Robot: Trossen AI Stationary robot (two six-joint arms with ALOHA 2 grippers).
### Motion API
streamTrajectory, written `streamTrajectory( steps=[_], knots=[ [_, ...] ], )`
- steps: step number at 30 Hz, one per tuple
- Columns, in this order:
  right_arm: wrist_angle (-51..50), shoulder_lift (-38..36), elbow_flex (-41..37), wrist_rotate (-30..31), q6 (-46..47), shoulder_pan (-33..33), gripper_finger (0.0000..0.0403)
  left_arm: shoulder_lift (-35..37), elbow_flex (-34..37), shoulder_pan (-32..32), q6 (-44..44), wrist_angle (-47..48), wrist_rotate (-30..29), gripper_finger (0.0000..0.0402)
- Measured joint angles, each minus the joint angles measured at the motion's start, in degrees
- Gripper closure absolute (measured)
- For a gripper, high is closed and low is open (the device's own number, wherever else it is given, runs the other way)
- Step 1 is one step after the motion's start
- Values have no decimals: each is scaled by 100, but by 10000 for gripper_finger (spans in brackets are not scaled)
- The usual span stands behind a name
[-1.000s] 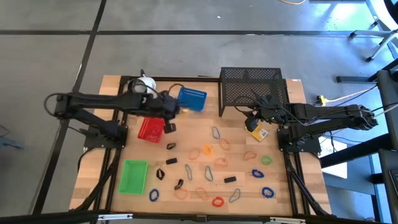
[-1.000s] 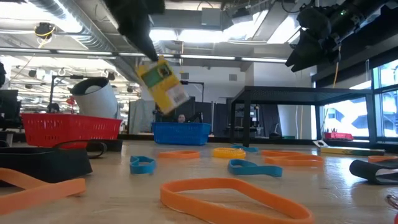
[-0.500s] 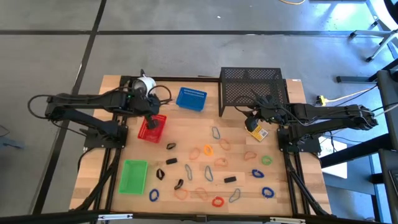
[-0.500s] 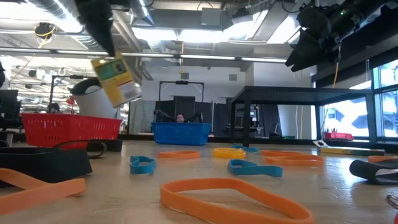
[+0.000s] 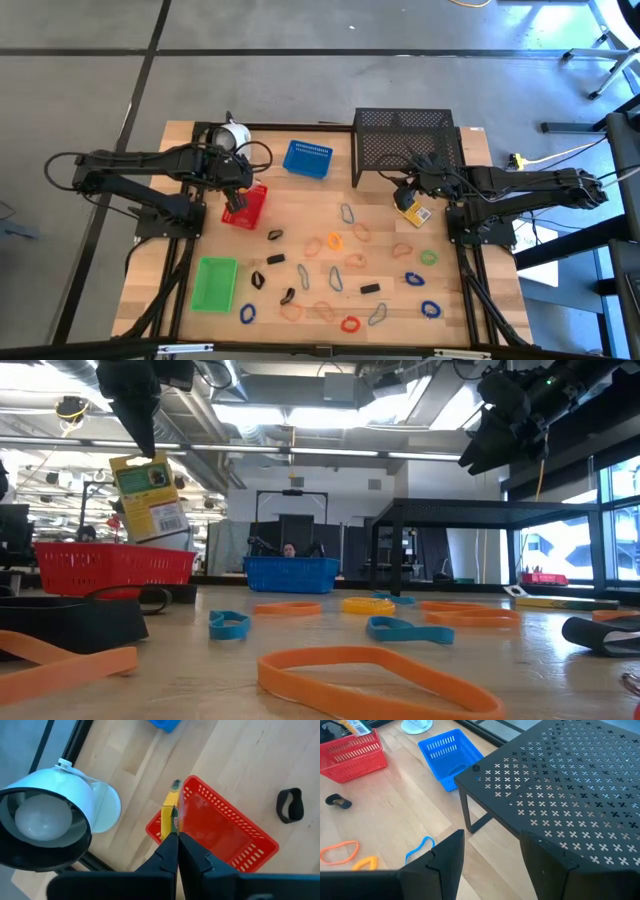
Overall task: Pick & Place Office Desk Supplies
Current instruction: Put the yellow crayon box into the red bin
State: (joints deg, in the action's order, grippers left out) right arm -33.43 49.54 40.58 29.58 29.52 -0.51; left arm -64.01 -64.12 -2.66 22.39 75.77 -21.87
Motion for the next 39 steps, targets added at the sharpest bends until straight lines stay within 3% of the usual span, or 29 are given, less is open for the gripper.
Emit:
streamTrajectory(
  steps=[10,39],
  knots=[
    [0,0,0,0,0,1,209,-140,0,0,-99,-7,16,401],
    [0,0,0,-26,-2,1,209,-1616,0,-2,-1443,-31,247,399]
  ],
)
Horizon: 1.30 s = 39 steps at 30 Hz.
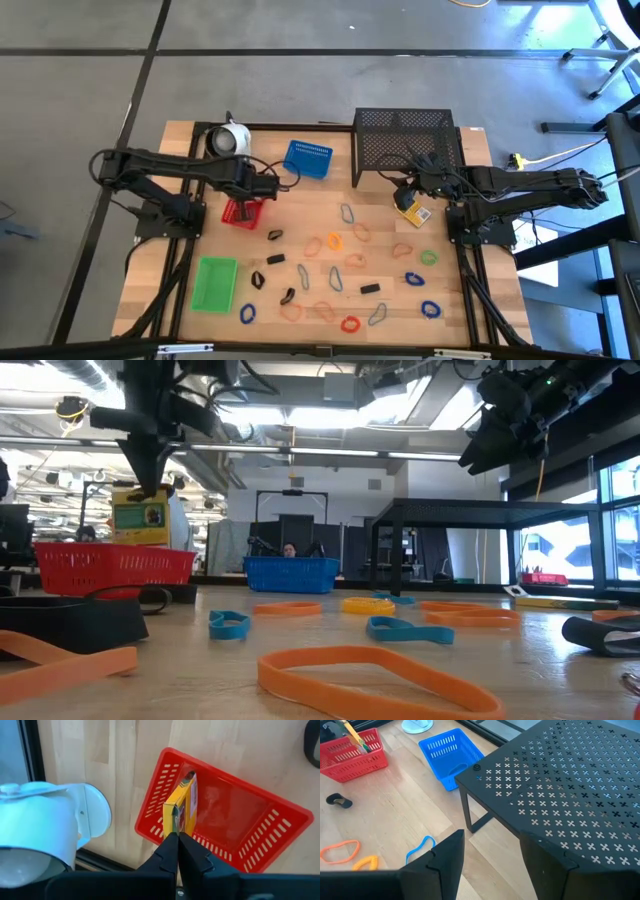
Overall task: Pick & Place Office Desk Supplies
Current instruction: Put the yellow crayon box into the red bin, then put the black rubber band into the blue bin
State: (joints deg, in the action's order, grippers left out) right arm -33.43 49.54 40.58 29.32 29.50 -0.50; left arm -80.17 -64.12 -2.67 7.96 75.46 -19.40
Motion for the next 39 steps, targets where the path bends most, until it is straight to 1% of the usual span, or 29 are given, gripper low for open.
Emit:
streamTrajectory(
  steps=[7,15,18,21,25,36,39],
  knots=[
    [0,0,0,-26,8,-1,209,-232,0,2,-126,-67,-23,391],
    [-2,0,0,-72,140,-1,209,-325,0,0,-127,-64,4,360],
    [-2,0,0,-82,140,-1,209,-325,0,-1,-115,-63,288,347],
    [-2,0,0,-83,142,-1,209,-325,0,2,-107,-63,701,336],
    [-2,0,0,-81,142,-1,209,-325,0,7,81,-52,1129,324],
    [-2,0,0,-83,153,-1,209,-323,-41,366,622,-64,1614,294],
    [-2,0,0,-83,153,-1,209,-316,-118,566,551,-374,1653,293]
  ],
)
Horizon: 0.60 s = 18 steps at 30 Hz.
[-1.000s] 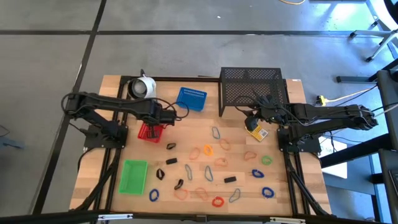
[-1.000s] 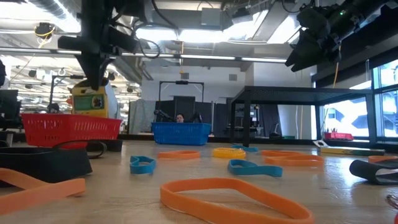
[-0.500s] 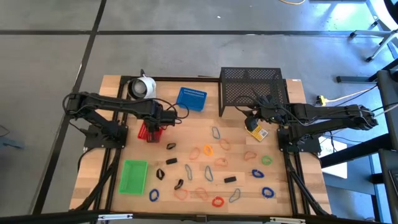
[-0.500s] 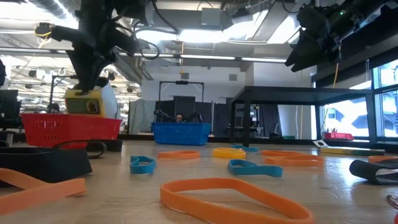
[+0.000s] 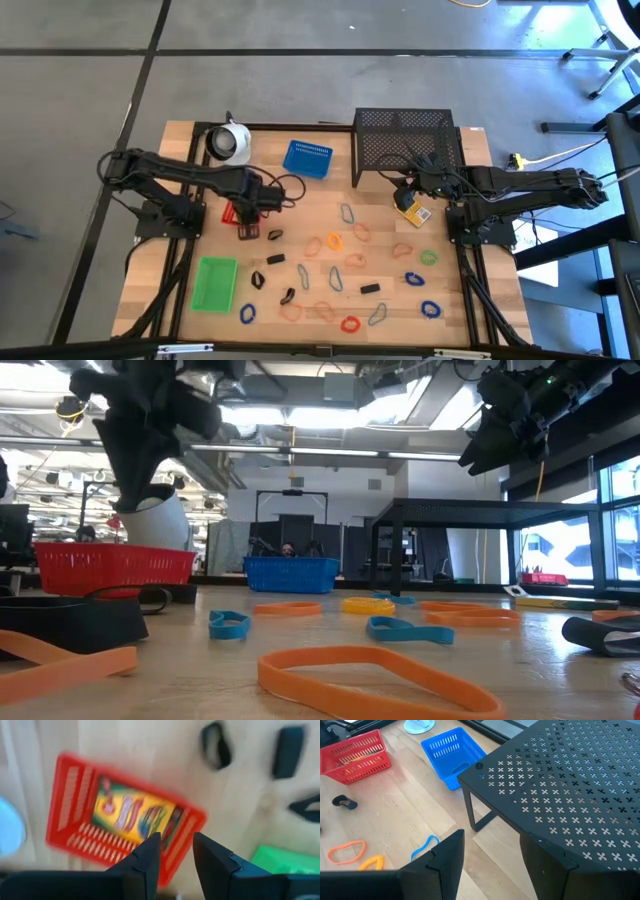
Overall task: Pick & Place Office Desk Supplies
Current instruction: Put the black rubber band into the blue bin
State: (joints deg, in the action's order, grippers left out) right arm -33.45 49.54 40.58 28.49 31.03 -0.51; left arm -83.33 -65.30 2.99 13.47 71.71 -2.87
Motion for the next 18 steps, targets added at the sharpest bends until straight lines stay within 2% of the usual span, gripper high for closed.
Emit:
streamTrajectory(
  steps=[5,8,18],
  knots=[
    [0,0,0,2,0,0,209,-3,25,335,-412,-906,-136,293],
    [0,0,0,2,-10,0,209,-111,37,468,-101,-1244,-363,286],
    [0,0,0,-143,-870,1,209,-952,44,995,1103,-1856,-323,231]
  ],
)
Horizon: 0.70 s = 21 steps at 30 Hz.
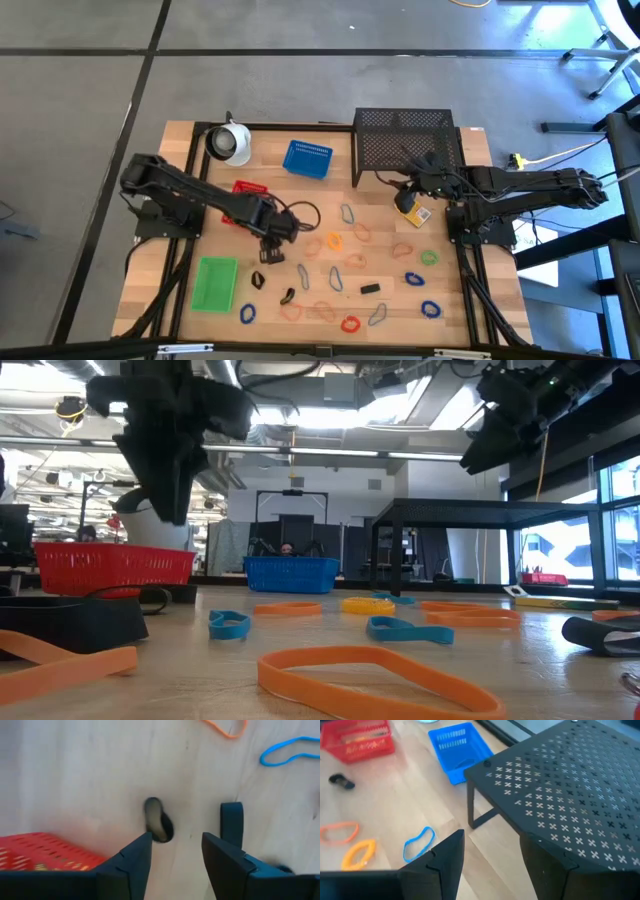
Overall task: Pick & Place Office Desk Supplies
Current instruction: Put the black rubber band into the blue bin
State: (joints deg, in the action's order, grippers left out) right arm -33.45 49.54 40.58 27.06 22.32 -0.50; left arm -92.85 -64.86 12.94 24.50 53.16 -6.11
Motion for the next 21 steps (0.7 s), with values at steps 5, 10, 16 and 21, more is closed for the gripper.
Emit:
streamTrajectory(
  steps=[5,10,16,21],
  knots=[
    [0,0,0,-406,-240,-1,209,-500,4,91,130,-247,-24,225],
    [-2,0,0,-657,-220,-1,209,-910,4,9,135,-181,-263,232],
    [-2,0,0,-716,-218,1,209,-1319,4,-237,458,-208,-254,241],
    [-2,0,0,-714,-216,0,209,-1413,-20,-429,493,-224,151,272]
  ],
)
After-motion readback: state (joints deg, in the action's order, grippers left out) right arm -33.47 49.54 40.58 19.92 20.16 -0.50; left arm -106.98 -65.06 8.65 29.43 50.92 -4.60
